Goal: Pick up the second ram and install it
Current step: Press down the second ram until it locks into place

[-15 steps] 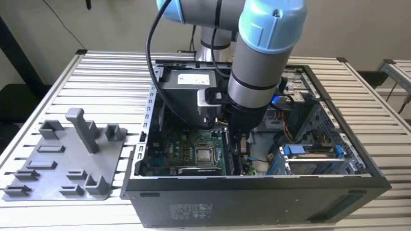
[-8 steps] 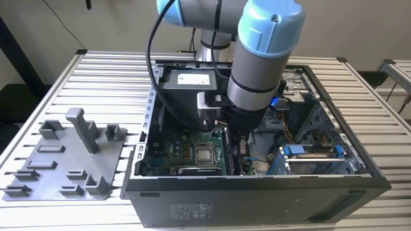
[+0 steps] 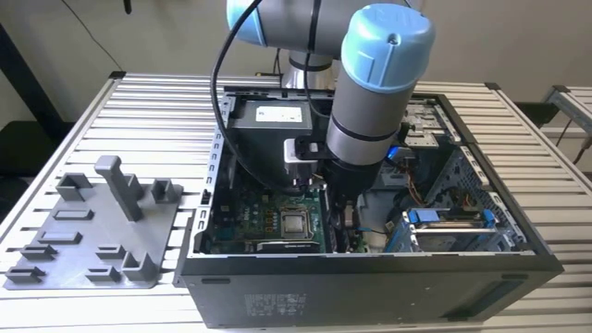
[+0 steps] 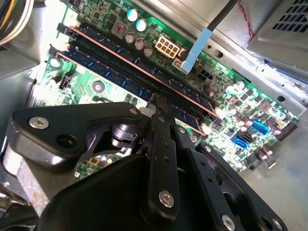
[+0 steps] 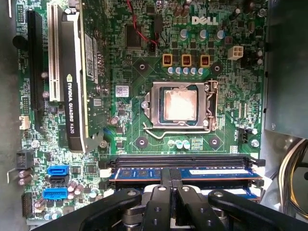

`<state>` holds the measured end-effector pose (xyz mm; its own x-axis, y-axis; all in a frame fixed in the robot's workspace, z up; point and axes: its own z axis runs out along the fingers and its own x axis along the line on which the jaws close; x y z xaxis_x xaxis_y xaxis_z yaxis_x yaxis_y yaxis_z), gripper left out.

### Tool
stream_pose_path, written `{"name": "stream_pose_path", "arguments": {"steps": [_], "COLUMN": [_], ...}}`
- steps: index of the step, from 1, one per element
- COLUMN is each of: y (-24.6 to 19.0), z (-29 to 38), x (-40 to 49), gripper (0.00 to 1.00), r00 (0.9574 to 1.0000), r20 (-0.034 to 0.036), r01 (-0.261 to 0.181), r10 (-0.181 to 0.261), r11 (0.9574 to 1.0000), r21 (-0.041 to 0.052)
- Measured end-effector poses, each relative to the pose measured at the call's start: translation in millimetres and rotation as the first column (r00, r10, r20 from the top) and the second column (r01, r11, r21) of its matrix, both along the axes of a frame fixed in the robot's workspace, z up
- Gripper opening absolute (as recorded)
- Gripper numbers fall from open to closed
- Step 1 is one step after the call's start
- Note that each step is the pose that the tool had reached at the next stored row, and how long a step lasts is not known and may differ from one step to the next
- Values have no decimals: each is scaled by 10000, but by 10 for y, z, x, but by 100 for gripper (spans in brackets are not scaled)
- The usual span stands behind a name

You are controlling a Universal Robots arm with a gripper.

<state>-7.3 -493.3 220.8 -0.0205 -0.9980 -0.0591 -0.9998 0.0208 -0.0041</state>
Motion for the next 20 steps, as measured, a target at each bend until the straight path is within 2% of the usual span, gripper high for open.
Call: {"name": "stream_pose_path", "arguments": {"steps": [4, 6, 11, 16, 17, 20], "y": [2, 2, 1, 1, 1, 2], "z": [17, 78, 286, 426, 444, 445], "x": [1, 0, 0, 0, 1, 0], "gripper": [11, 11, 11, 11, 11, 11], "r00": [10000, 10000, 10000, 10000, 10000, 10000], "r20": [4, 2, 0, 0, -1, 1], "r01": [1, 0, 0, 0, 0, 0], "r10": [-1, 0, 0, 0, 0, 0], "r11": [10000, 10000, 10000, 10000, 10000, 10000], "r21": [16, 12, 5, 2, -1, 5]}}
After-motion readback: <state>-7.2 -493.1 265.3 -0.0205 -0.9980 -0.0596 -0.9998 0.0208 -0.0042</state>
